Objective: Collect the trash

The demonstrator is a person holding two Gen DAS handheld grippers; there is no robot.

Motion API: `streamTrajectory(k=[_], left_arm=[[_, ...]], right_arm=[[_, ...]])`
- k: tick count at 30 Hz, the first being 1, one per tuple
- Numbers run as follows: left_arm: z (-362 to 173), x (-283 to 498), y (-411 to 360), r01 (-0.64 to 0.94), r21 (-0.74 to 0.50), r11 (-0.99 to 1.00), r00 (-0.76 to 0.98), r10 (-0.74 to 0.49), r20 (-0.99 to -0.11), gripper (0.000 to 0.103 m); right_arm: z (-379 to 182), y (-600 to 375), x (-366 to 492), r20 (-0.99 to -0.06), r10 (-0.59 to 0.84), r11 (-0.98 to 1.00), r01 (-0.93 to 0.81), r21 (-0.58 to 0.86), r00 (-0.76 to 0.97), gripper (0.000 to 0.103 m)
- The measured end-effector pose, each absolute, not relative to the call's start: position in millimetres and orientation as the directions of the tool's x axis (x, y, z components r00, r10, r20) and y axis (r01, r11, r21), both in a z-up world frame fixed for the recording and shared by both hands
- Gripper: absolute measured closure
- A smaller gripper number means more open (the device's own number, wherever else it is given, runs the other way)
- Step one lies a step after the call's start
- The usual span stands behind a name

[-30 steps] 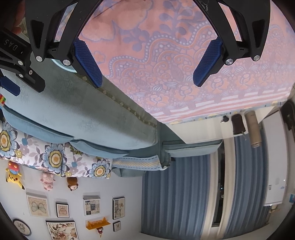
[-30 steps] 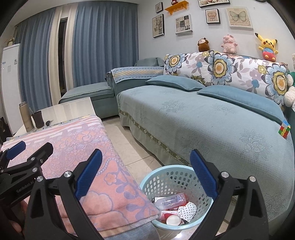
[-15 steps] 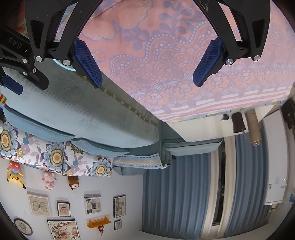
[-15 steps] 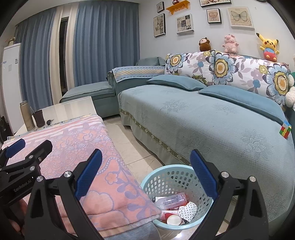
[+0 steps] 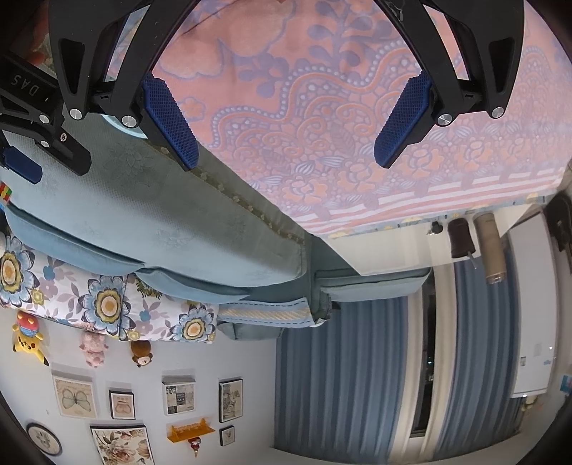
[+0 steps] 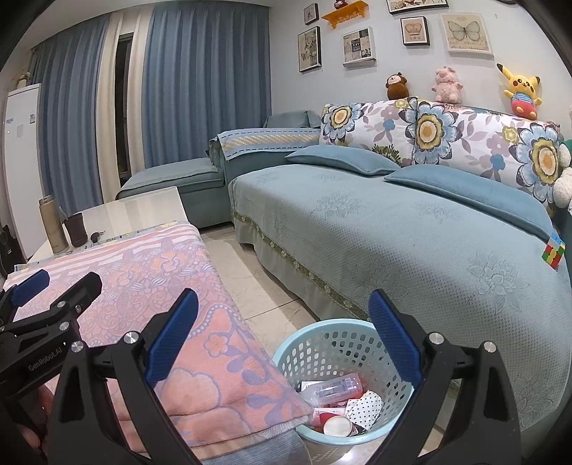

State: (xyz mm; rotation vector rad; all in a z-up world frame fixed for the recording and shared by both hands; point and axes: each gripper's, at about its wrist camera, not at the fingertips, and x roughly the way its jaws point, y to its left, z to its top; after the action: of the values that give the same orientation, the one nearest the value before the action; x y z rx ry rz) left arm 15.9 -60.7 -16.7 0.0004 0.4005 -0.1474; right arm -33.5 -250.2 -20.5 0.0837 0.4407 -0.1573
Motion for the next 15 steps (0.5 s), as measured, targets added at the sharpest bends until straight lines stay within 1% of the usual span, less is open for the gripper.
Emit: streamTrajectory(k=[15], left_arm=[[-17.8,16.6,-61.2,0.145,-0.027,0.989,0.908,-0.144,-0.393,0.008]], right_arm=[[-22.2,-249.4,-32.8,-0.435,-0.130,0.985,0.165,0.044,0.891,0.011]])
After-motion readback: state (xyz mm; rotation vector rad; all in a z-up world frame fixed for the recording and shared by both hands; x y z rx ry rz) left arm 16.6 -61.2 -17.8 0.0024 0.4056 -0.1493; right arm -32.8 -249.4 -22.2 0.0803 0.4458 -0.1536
